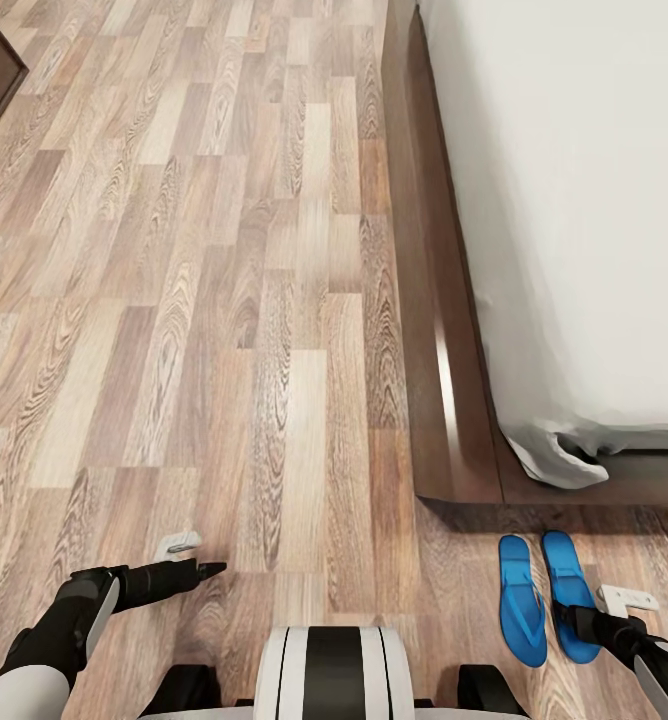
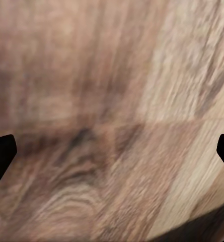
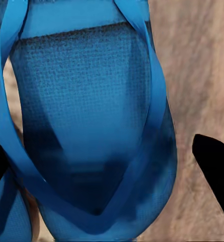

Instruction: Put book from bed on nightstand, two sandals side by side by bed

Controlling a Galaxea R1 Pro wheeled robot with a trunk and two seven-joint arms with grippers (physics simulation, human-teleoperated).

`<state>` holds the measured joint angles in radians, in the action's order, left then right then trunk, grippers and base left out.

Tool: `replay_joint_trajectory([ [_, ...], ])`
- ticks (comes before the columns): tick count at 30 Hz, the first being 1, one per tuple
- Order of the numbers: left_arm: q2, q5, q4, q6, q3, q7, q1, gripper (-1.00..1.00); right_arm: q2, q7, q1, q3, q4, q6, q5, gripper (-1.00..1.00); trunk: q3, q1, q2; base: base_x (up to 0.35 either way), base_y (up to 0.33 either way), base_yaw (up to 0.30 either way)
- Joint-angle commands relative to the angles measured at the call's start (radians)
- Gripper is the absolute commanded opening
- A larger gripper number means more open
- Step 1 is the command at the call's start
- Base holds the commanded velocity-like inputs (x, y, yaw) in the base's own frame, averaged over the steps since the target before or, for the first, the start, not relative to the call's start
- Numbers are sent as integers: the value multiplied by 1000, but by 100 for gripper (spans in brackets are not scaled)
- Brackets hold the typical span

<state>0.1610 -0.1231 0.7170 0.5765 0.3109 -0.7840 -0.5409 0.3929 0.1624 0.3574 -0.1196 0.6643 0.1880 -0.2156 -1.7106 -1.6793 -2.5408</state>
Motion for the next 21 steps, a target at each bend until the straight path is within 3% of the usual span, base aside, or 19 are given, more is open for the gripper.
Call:
replay_joint_trajectory([
  [1,-1,-10,1,5,5,-9,-1,100,0,5,0,-3,1,7,-8,100,-1,0,0,0,0,0],
  [21,0,-10,2,6,7,-10,-1,100,0,5,0,-3,1,7,-8,100,3,1,0,0,0,0],
])
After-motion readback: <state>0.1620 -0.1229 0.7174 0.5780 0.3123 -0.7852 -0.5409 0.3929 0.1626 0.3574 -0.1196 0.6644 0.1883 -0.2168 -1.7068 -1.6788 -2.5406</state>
